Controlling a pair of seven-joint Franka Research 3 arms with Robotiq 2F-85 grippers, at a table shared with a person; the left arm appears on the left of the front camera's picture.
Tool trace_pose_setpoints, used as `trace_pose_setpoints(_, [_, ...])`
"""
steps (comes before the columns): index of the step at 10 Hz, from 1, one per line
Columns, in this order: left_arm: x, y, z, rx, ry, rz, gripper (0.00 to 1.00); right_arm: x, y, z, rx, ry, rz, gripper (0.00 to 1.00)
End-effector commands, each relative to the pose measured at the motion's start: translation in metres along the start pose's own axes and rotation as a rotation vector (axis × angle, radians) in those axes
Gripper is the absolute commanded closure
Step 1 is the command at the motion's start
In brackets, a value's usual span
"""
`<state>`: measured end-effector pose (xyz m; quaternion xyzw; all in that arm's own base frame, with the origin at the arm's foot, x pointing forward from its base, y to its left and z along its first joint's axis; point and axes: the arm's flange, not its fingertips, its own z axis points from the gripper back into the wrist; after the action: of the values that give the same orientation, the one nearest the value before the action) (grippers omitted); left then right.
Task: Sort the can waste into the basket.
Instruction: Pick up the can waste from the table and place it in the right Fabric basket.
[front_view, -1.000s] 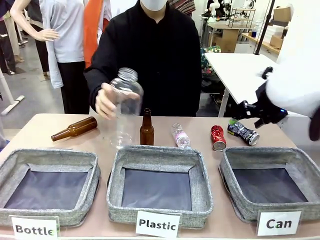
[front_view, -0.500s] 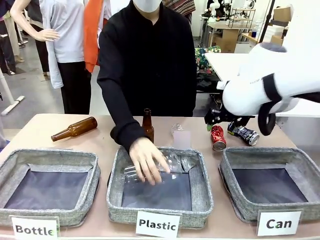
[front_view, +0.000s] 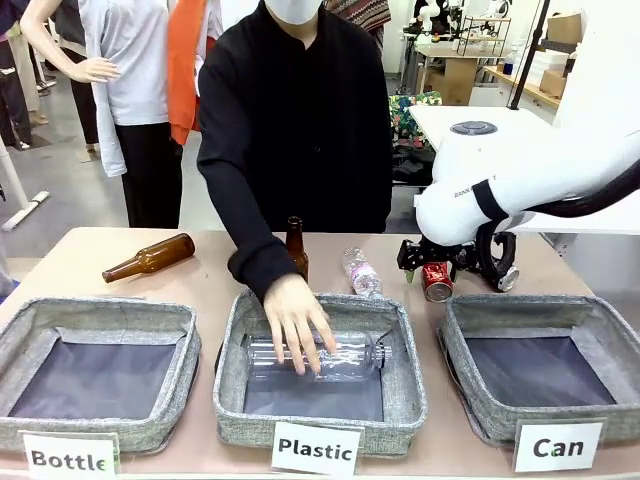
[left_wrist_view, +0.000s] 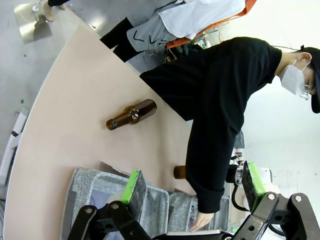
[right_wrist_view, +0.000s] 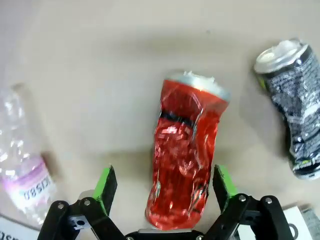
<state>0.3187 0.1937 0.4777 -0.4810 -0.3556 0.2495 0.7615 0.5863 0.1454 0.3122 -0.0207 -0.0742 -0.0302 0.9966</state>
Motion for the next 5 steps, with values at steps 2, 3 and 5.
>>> trace_pose_setpoints(2, [-0.0002, 0.0020, 0.0009, -0.005, 0.005, -0.016, 0.00, 0.0170, 0.0028, -0.0044, -0.055, -0.041, -0.046, 0.00])
trace_pose_setpoints(3, [-0.0002, 0.0020, 0.0009, -0.005, 0.005, -0.016, 0.00, 0.0200, -0.0003, -0.0033, -0.055, -0.064, -0.013, 0.00])
trace_pose_setpoints(5, [-0.0002, 0.0020, 0.0009, -0.005, 0.005, -0.016, 0.00, 0.0194, -0.0012, -0.0057, -0.047, -0.062, -0.014, 0.00])
